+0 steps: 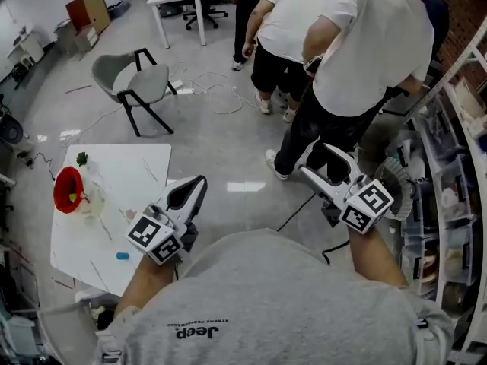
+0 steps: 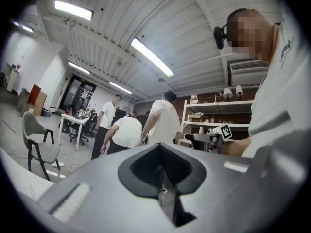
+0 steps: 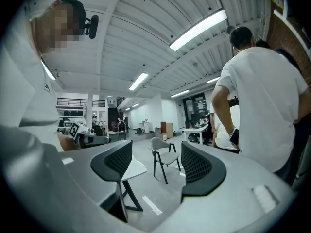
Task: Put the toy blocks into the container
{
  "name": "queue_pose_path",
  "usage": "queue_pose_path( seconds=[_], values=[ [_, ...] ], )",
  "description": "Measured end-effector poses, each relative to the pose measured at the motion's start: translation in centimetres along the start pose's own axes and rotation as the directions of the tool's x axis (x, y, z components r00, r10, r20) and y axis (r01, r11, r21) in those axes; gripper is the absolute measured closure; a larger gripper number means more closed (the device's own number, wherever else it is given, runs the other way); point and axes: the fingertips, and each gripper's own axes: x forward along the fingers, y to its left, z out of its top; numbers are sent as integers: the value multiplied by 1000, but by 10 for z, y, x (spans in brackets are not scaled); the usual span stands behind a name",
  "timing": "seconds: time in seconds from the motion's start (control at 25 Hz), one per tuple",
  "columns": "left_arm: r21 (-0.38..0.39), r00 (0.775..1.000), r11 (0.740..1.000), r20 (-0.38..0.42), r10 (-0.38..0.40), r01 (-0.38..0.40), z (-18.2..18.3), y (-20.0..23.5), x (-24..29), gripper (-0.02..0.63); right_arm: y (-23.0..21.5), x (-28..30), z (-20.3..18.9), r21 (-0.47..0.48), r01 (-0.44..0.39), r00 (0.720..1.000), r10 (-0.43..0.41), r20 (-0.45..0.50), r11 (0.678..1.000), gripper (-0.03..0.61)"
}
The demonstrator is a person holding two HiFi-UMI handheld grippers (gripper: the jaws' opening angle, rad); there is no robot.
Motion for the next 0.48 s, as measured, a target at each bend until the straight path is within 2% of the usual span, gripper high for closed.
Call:
queue_pose_path(
  seconds=[0.24,0.48],
  values=[
    [-13,998,998,-13,58,-58,-5,-21,64,555,-72,-8,1,17,-66,998,66,6,998,279],
    [5,996,997,-31,81,-81,-10,-6,66,555,-77,13,-17,38,-91,996,92,-17,995,278]
  ],
)
